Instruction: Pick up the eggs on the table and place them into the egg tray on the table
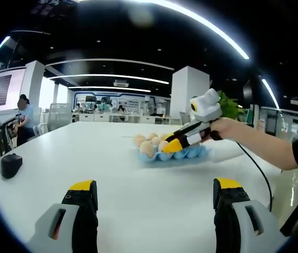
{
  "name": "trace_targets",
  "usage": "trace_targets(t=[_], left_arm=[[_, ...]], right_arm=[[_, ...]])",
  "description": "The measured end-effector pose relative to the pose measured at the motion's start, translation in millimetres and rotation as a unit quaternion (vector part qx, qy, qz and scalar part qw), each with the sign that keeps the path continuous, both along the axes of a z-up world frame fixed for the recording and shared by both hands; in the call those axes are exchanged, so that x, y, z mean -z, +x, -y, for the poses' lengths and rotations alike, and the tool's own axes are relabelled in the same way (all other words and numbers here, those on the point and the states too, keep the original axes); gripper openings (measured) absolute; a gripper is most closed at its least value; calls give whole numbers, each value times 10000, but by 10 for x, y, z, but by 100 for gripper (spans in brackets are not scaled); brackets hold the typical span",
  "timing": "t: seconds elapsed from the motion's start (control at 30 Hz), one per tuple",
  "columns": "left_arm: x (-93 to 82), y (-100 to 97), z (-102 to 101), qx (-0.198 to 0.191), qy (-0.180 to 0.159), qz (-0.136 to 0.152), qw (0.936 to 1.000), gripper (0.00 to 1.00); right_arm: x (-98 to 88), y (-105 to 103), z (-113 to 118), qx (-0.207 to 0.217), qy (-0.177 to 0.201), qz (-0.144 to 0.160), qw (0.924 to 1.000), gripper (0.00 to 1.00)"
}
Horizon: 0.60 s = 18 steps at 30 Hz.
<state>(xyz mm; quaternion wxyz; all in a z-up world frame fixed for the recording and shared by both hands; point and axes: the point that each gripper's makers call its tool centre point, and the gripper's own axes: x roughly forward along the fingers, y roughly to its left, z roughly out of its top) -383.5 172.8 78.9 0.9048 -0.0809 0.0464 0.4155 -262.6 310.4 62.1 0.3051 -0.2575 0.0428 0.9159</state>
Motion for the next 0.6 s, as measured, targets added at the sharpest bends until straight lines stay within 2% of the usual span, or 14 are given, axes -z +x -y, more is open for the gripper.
trace_targets(t=[0.23, 0.4, 0.6], left_arm=[[-7, 12, 6, 7, 4, 7, 10000, 92], [-19, 29, 21, 20, 23, 4, 10000, 92], [-28, 82, 52, 68, 38, -5, 10000, 92]], right_arm=[[-84, 6, 85, -11, 61, -115, 9999, 28], [-151, 49, 142, 46, 150, -167, 9997, 35], [-295, 188, 215, 161, 404, -275, 9987, 55]])
